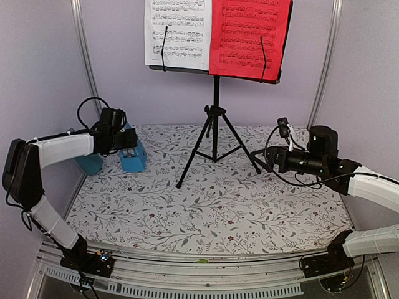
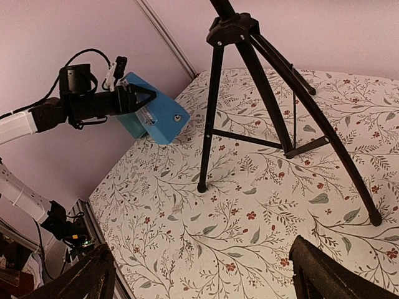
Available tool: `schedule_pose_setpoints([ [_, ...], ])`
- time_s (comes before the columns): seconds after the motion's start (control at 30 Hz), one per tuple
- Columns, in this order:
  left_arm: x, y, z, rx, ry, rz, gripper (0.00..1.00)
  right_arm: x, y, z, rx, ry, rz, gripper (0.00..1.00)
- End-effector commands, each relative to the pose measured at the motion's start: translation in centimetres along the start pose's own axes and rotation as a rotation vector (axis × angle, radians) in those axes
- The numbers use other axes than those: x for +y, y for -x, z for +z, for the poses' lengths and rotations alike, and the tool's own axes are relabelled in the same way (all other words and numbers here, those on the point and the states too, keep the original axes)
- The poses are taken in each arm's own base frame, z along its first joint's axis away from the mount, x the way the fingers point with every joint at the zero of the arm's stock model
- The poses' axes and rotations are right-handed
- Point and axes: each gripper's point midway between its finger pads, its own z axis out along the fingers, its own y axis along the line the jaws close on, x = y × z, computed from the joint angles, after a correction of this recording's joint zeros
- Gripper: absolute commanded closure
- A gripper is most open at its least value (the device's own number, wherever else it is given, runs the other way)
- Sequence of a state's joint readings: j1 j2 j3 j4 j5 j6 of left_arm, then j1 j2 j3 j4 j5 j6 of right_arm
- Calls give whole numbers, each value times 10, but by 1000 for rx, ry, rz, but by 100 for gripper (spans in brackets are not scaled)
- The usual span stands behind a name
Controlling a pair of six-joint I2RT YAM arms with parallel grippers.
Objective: Set up the instrument practice props
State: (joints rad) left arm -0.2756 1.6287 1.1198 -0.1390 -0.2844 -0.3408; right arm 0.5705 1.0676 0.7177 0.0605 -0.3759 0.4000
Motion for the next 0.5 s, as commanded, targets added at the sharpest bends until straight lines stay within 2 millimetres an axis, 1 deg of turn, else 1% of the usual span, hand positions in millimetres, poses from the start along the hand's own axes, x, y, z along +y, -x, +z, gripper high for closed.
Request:
schedule_pose_setpoints([
  [0.0, -29, -2, -57, -70, -51, -83, 92, 5, -7, 6, -1, 45, 19, 0],
  [0.1, -47, -27, -88, -46, -87, -81, 93, 10, -14, 9, 2, 70, 50, 0],
  [0.23, -81, -58, -132, -30, -183, -55, 94, 16, -23, 15, 12, 74, 46, 0],
  [0.37, -125, -76, -171, -38, -309, 14, 93, 24, -33, 15, -3, 134, 51, 0],
  [0.4, -140, -83, -182, -39, -353, 46, 93, 26, -36, 15, -2, 148, 54, 0],
  [0.47, -161, -91, -194, -45, -408, 87, 93, 26, -45, 16, 6, 145, 56, 0],
])
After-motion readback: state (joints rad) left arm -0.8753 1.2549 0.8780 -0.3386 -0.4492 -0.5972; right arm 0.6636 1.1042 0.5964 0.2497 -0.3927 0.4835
